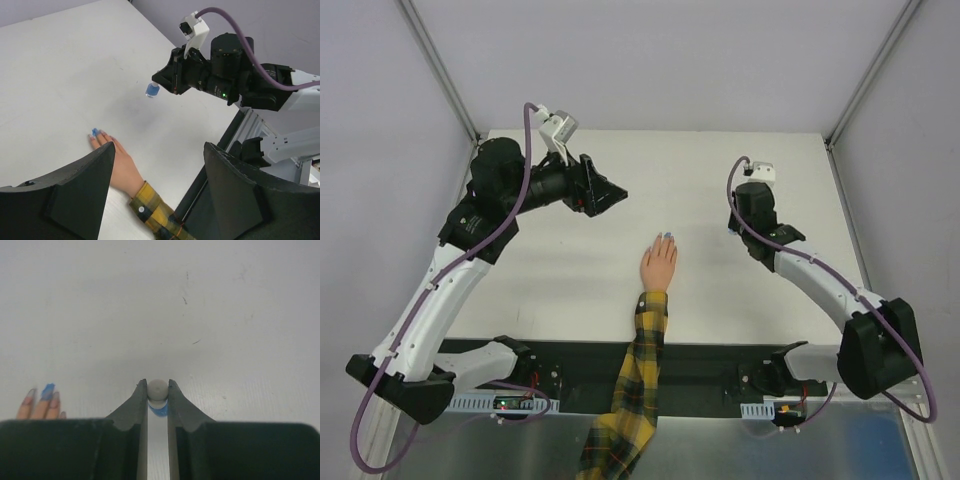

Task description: Paint the nails

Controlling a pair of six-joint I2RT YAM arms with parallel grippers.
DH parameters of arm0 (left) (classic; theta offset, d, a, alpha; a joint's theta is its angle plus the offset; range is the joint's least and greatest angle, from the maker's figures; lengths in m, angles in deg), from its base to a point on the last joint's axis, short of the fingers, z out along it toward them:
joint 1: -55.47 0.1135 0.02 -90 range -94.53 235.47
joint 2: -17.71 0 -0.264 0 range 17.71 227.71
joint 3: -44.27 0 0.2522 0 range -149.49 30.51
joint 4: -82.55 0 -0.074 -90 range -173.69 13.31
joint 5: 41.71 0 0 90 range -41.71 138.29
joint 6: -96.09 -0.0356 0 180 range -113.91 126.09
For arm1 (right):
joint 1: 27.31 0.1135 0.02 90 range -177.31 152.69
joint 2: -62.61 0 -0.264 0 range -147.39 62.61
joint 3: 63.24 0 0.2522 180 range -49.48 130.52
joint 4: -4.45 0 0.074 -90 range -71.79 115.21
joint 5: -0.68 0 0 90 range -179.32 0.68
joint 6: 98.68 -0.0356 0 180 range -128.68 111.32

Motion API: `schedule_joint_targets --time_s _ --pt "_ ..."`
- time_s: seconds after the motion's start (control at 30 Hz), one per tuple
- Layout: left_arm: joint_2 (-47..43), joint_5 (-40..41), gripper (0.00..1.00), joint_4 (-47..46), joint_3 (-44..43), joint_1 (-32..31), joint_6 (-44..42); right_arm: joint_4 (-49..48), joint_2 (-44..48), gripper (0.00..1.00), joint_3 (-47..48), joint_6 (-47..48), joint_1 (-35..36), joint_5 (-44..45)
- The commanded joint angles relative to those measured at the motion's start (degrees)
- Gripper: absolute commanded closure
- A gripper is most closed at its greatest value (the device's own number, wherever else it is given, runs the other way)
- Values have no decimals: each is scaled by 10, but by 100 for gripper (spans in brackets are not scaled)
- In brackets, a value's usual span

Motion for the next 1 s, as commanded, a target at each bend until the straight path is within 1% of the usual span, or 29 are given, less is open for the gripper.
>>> schedule_joint_targets --time_s 0.0,0.07,0.13,0.2,0.23,0.27,0.33,0.4,0.5,0.6,0.8,0.97 --pt "-2 4 29 82 -47 13 -39 -178 -20 99 -43 9 -4 95" --pt "1 -5 27 106 -62 22 -47 -203 -33 99 -57 9 -4 99" --pt "12 -30 27 121 -79 31 -61 -229 -35 99 -79 8 -3 104" --pt "22 -34 25 142 -93 28 -75 -232 -40 99 -84 2 -3 113" --pt "23 -21 25 147 -102 22 -90 -234 -41 99 -85 1 -3 116" --pt "24 -9 23 161 -106 14 -97 -234 -47 99 -85 -3 -3 118" --pt "23 20 21 171 -112 -17 -129 -230 -54 99 -85 -14 -2 114" --pt "18 31 21 181 -112 -30 -143 -229 -68 99 -87 -25 3 110" --pt "9 41 20 182 -109 -30 -146 -224 -83 99 -87 -25 15 111" --pt "4 54 19 184 -109 -31 -146 -212 -87 99 -89 -45 17 111" --pt "10 48 19 184 -116 -30 -142 -201 -94 99 -98 -70 21 110" --pt "10 48 19 184 -115 -30 -141 -188 -99 99 -103 -72 42 118"
